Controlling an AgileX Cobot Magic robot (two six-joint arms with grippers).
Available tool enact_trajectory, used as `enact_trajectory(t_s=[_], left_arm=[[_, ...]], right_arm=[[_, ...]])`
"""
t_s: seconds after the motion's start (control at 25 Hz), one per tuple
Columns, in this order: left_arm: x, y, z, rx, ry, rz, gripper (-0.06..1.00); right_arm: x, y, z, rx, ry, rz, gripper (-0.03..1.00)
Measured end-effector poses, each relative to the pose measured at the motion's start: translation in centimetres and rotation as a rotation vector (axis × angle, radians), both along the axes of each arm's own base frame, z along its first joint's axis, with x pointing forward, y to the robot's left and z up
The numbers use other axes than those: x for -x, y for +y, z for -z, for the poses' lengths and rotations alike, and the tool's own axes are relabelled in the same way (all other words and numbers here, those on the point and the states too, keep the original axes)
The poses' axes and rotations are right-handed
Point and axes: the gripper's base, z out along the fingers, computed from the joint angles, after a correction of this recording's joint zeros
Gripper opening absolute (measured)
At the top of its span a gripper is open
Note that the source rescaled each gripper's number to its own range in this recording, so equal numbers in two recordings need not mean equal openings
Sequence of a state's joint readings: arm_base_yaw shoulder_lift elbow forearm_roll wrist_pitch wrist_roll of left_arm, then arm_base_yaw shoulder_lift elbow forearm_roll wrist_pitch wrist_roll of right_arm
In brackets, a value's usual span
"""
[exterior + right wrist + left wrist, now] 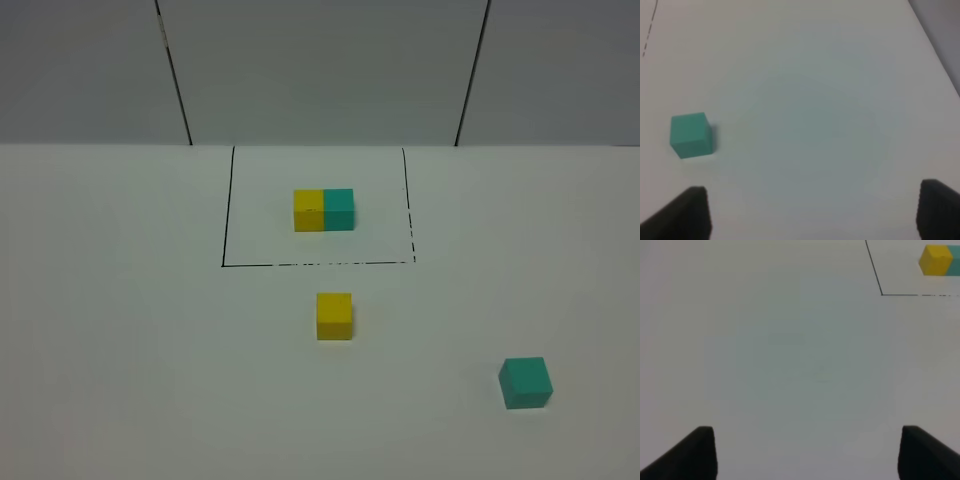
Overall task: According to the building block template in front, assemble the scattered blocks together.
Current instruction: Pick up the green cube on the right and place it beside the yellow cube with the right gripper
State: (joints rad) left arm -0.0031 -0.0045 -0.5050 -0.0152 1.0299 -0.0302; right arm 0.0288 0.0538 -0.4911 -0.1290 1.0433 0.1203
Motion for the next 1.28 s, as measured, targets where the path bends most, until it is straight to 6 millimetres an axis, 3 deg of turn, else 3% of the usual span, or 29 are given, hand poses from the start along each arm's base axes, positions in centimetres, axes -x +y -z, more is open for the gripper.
enact_trajectory(t_s=[0.84, 0.92, 1.08, 1.28], left_arm=[[0.0, 0.0, 0.0, 0.0, 0.0, 0.0, 0.63], [0.0, 0.0, 0.0, 0.0, 0.0, 0.0, 0.63], [0.0, 0.0, 0.0, 0.0, 0.0, 0.0, 0.63], [0.0, 0.0, 0.0, 0.0, 0.0, 0.0, 0.63]], right_arm=[[0.0, 0.0, 0.0, 0.001, 0.0, 0.001, 0.67], [0.0, 0.0, 0.0, -0.002, -0.001, -0.001, 0.74], [-0.8, 0.5, -0.7, -0.053, 0.017, -0.032, 0.97], [-4.9, 1.4, -2.1, -0.092, 0.166, -0.1, 1.0]])
